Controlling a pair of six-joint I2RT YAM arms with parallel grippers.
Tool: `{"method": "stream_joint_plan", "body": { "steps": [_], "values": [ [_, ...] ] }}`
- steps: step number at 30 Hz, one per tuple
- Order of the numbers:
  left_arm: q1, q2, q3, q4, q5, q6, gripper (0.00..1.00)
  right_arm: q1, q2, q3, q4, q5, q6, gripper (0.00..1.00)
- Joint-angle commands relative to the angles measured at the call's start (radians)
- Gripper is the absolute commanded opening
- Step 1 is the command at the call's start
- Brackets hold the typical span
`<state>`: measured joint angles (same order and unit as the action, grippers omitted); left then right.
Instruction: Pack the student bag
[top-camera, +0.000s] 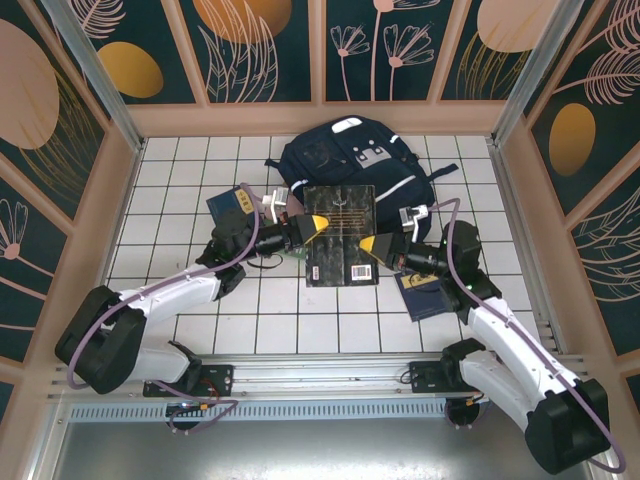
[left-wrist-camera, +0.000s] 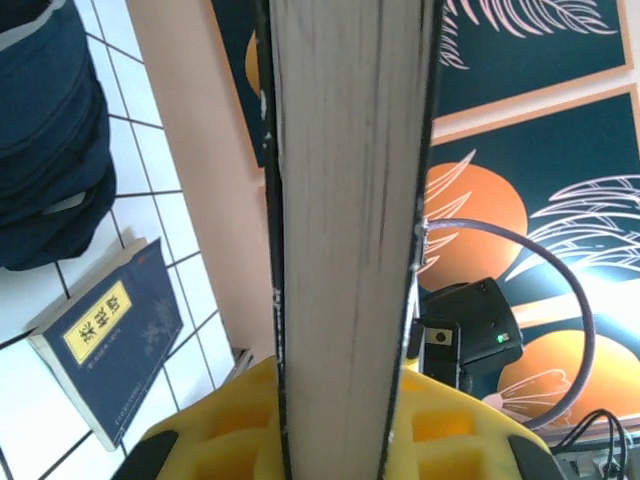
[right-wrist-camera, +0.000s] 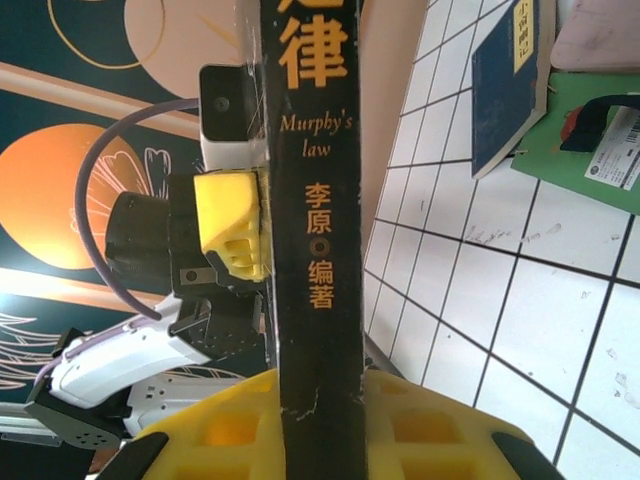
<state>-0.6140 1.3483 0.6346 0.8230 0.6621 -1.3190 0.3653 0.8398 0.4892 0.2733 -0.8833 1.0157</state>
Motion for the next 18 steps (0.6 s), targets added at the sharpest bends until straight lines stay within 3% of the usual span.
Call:
{"method": "stream_joint_plan", "body": {
  "steps": [1, 3, 4, 6, 9, 11, 14, 18],
  "values": [
    [0.001, -0.042, -0.014, 0.038, -0.075, 0.029, 0.0, -0.018, 0.006, 0.042, -0.018, 0.061, -0.03, 0.36],
    [0.0, -0.088, -0.055, 0.087, -0.215, -0.01, 0.0, -0.018, -0.009, 0.032, 0.004, 0.103, -0.004, 0.73],
    [-0.002, -0.118, -0.09, 0.136, -0.309, -0.034, 0.0, -0.018, -0.02, 0.024, 0.031, 0.127, 0.023, 0.83],
    [-0.008, -0.173, -0.146, 0.21, -0.479, -0.072, 0.0, -0.016, -0.041, -0.002, 0.102, 0.179, 0.081, 0.94],
    [-0.027, -0.223, -0.183, 0.273, -0.66, -0.103, 0.0, 0.01, -0.081, -0.107, 0.285, 0.312, 0.226, 0.99],
    [-0.034, -0.22, -0.18, 0.313, -0.704, -0.123, 0.0, 0.058, -0.111, -0.183, 0.392, 0.442, 0.297, 0.99],
    [-0.047, -0.189, -0.179, 0.386, -0.746, -0.163, 0.0, 0.14, -0.124, -0.209, 0.462, 0.565, 0.276, 0.99],
    [-0.071, -0.154, -0.175, 0.411, -0.794, -0.207, 0.0, 0.209, -0.084, -0.187, 0.533, 0.591, 0.233, 0.99]
  ]
}}
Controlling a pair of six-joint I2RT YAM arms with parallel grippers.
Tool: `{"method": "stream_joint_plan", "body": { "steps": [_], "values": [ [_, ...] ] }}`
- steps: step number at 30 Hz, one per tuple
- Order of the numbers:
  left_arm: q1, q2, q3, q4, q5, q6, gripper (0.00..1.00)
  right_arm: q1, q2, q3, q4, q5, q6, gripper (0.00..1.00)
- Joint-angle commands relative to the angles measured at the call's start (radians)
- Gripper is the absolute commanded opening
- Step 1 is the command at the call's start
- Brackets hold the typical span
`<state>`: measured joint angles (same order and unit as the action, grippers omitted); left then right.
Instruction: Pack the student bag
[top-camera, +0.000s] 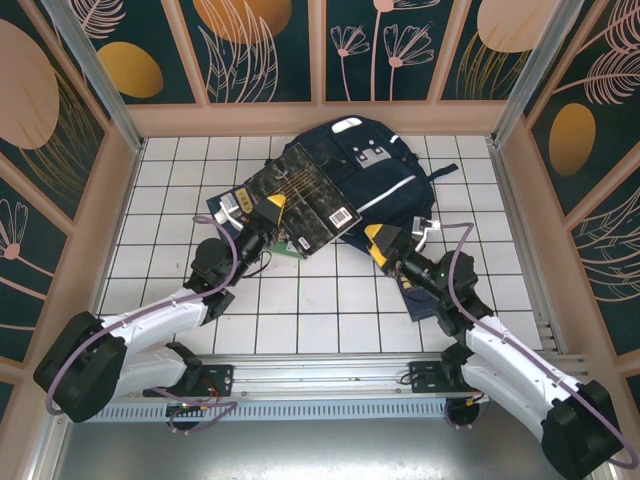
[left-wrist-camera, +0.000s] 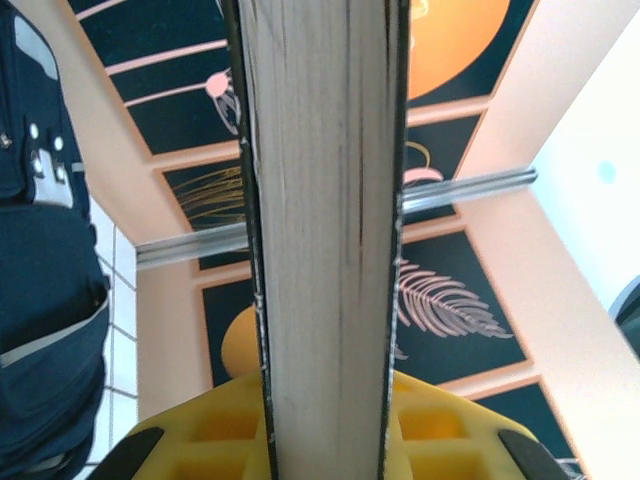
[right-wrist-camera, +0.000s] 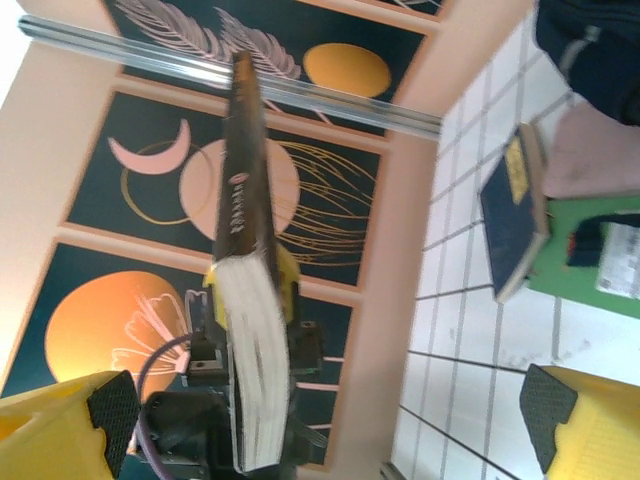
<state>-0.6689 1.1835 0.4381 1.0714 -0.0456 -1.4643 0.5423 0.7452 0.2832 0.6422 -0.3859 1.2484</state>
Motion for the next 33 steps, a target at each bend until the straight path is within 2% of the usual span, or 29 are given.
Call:
{"method": "stream_joint_plan", "body": {
  "steps": [1, 6, 13, 18, 21, 26, 30, 33],
  "values": [
    [-0.024, 0.021, 0.029, 0.166, -0.09, -0.065, 0.0, 0.039, 0.024, 0.03, 0.169, 0.097, -0.003, 0.99],
    [-0.068, 0.089, 0.069, 0.215, -0.096, -0.099, 0.0, 0.078, 0.1, 0.076, 0.235, 0.093, -0.041, 0.99],
    [-0.111, 0.139, 0.09, 0.242, -0.135, -0.11, 0.0, 0.122, 0.201, 0.168, 0.243, 0.074, -0.084, 0.98],
    [-0.131, 0.145, 0.1, 0.192, -0.159, -0.102, 0.0, 0.16, 0.259, 0.205, 0.274, 0.086, -0.109, 0.9],
    [-0.139, 0.141, 0.1, 0.181, -0.176, -0.097, 0.0, 0.179, 0.267, 0.212, 0.264, 0.133, -0.128, 0.81],
    [-0.149, 0.143, 0.108, 0.169, -0.172, -0.094, 0.0, 0.18, 0.276, 0.218, 0.237, 0.187, -0.127, 0.53],
    [-0.153, 0.153, 0.102, 0.173, -0.168, -0.099, 0.0, 0.178, 0.302, 0.232, 0.223, 0.185, -0.114, 0.41],
    [-0.154, 0.157, 0.1, 0.173, -0.152, -0.096, 0.01, 0.177, 0.305, 0.232, 0.209, 0.19, -0.118, 0.19]
  ]
}}
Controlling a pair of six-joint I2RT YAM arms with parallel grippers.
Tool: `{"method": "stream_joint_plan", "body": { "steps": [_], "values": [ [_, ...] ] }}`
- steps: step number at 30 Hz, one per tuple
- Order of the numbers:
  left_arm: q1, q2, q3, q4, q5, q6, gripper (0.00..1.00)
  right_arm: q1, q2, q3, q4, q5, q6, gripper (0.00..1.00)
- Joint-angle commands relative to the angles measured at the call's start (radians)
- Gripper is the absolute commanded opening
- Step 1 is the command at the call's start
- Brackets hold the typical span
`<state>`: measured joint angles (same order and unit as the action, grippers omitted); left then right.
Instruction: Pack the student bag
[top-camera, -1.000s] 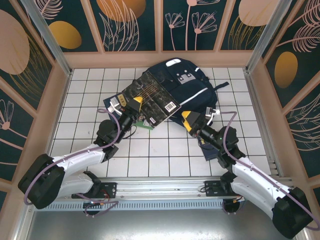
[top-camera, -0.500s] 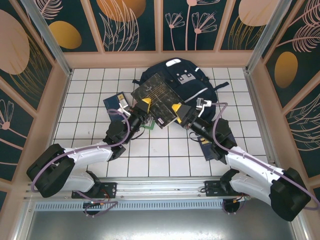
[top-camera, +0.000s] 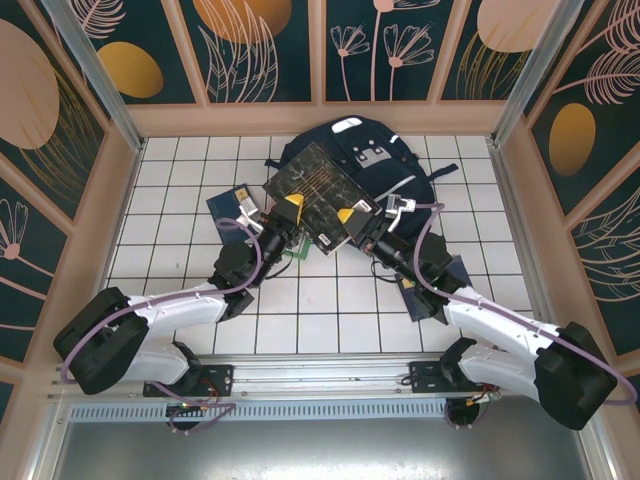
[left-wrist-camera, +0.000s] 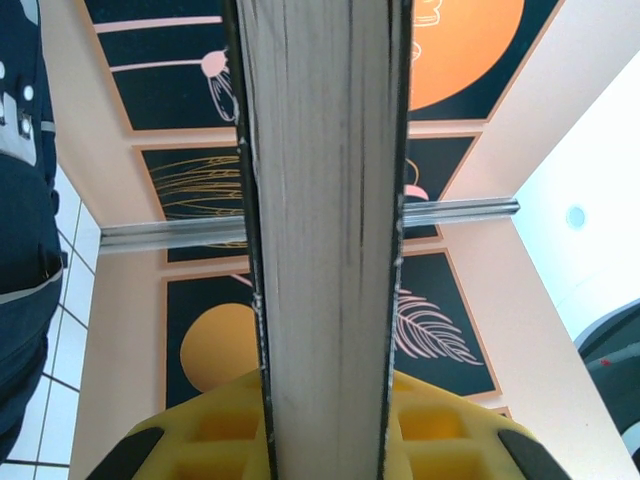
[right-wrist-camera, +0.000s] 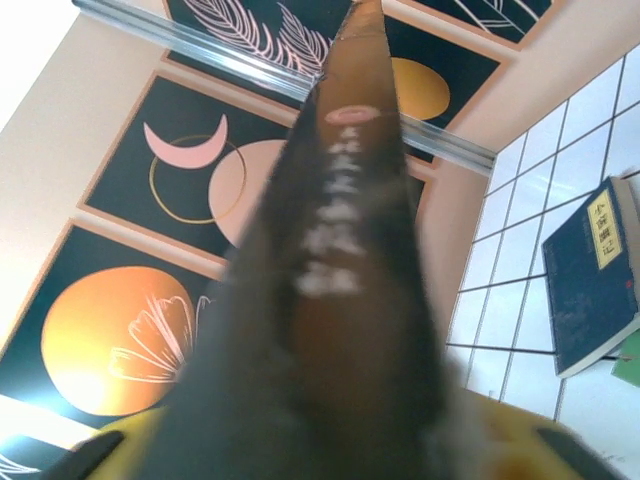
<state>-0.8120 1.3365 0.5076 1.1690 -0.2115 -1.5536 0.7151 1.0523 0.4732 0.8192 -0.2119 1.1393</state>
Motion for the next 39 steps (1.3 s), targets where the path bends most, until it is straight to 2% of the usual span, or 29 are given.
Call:
{"method": "stream_joint_plan", "body": {
  "steps": [1, 3, 4, 7, 9, 11, 14, 18, 21, 23, 27, 30, 33, 35, 39],
  "values": [
    [-0.012, 0.003, 0.028, 0.074, 0.019, 0.001, 0.08, 0.001, -0.012, 0.044, 0.006, 0.026, -0.017, 0.11],
    [-0.011, -0.016, 0.02, 0.045, 0.014, 0.019, 0.29, -0.009, -0.055, 0.045, -0.083, 0.067, -0.039, 0.0],
    [-0.012, -0.033, 0.02, 0.008, 0.006, 0.04, 0.41, -0.015, -0.09, 0.049, -0.156, 0.107, -0.061, 0.0],
    [-0.01, -0.097, 0.041, -0.152, -0.031, 0.151, 0.62, -0.032, -0.206, 0.088, -0.454, 0.28, -0.112, 0.0],
    [-0.01, -0.128, 0.1, -0.303, -0.041, 0.272, 0.7, -0.063, -0.269, 0.11, -0.604, 0.348, -0.141, 0.0],
    [-0.007, -0.113, 0.217, -0.502, -0.004, 0.428, 0.71, -0.106, -0.321, 0.14, -0.762, 0.402, -0.154, 0.0],
    [-0.007, -0.001, 0.428, -0.702, 0.166, 0.667, 0.75, -0.178, -0.381, 0.175, -0.985, 0.471, -0.158, 0.0],
    [-0.006, 0.214, 0.741, -0.982, 0.303, 0.856, 0.81, -0.34, -0.461, 0.192, -1.143, 0.433, -0.225, 0.0],
    [-0.006, 0.39, 0.963, -1.142, 0.395, 0.961, 0.82, -0.414, -0.506, 0.223, -1.229, 0.443, -0.296, 0.0],
    [-0.006, 0.516, 1.12, -1.25, 0.427, 1.009, 0.81, -0.441, -0.527, 0.248, -1.27, 0.458, -0.34, 0.0],
    [0.005, 0.752, 1.427, -1.448, 0.407, 1.081, 0.81, -0.459, -0.564, 0.291, -1.326, 0.505, -0.393, 0.0],
    [0.03, 0.904, 1.61, -1.533, 0.468, 1.114, 0.78, -0.46, -0.589, 0.304, -1.323, 0.509, -0.427, 0.0],
    [0.071, 1.02, 1.723, -1.545, 0.565, 1.092, 0.74, -0.46, -0.59, 0.315, -1.305, 0.481, -0.467, 0.0],
    [0.093, 1.08, 1.781, -1.56, 0.586, 1.077, 0.72, -0.46, -0.593, 0.313, -1.289, 0.463, -0.478, 0.0],
    [0.113, 1.141, 1.773, -1.482, 0.705, 1.05, 0.72, -0.46, -0.593, 0.307, -1.265, 0.436, -0.488, 0.0]
  ]
}}
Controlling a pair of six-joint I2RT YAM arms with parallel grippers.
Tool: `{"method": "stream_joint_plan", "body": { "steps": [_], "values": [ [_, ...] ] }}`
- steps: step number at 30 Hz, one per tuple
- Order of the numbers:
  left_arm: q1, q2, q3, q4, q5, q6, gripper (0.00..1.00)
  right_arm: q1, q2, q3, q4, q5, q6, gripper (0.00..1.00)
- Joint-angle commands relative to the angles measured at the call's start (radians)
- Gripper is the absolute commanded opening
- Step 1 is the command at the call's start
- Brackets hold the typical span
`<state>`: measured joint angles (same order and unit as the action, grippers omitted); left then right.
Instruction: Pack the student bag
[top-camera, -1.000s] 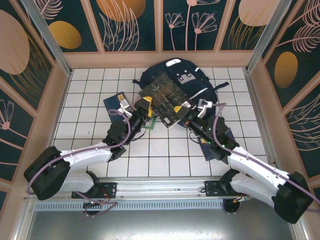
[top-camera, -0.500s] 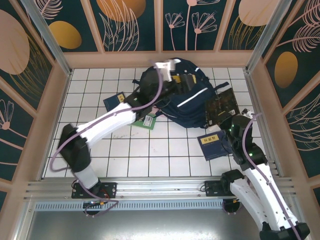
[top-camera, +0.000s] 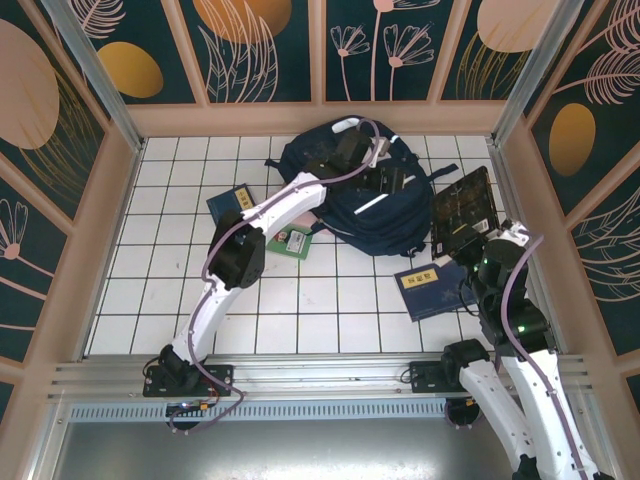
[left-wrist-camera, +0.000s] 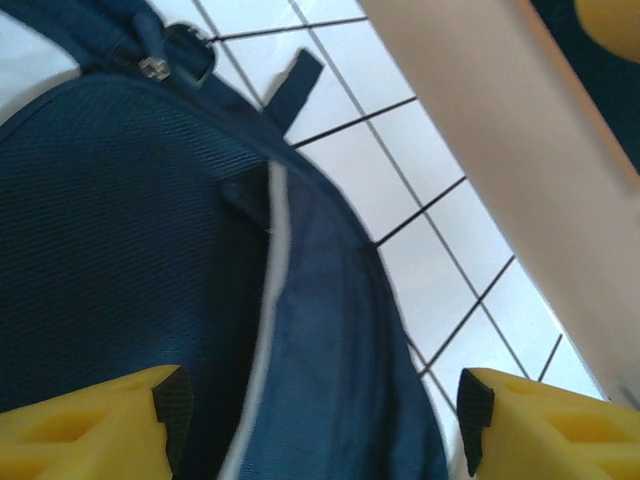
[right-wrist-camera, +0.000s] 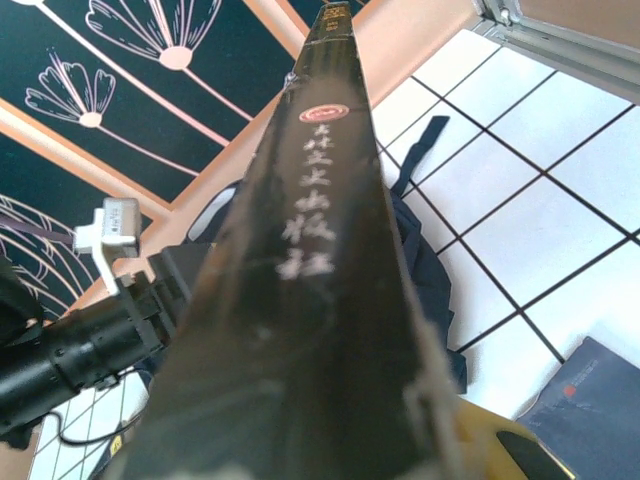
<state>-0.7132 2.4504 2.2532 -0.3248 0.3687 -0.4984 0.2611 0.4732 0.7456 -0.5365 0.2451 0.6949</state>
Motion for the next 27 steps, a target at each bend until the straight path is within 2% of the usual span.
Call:
{"method": "stream_joint_plan", "body": {
  "steps": [1, 6, 10, 16, 25, 27],
  "values": [
    [0.014, 0.035, 0.019, 0.035, 0.148, -0.011, 0.72, -0.006, -0.014, 0.031, 0.094, -0.025, -0.044, 0.0],
    [0.014, 0.086, 0.008, 0.071, 0.16, -0.038, 0.74, -0.005, -0.005, 0.024, 0.101, -0.048, -0.048, 0.0],
    [0.014, 0.105, -0.016, 0.113, 0.219, -0.085, 0.73, -0.006, -0.004, 0.021, 0.099, -0.057, -0.047, 0.0],
    [0.01, 0.107, -0.038, 0.166, 0.283, -0.116, 0.56, -0.005, -0.003, 0.002, 0.102, -0.065, -0.032, 0.0],
    [-0.006, 0.154, 0.012, 0.006, 0.056, 0.035, 0.46, -0.007, -0.002, 0.001, 0.109, -0.084, -0.009, 0.0],
    [-0.009, 0.164, 0.032, -0.008, 0.039, 0.051, 0.42, -0.008, -0.004, 0.003, 0.106, -0.084, -0.009, 0.0]
  ]
}}
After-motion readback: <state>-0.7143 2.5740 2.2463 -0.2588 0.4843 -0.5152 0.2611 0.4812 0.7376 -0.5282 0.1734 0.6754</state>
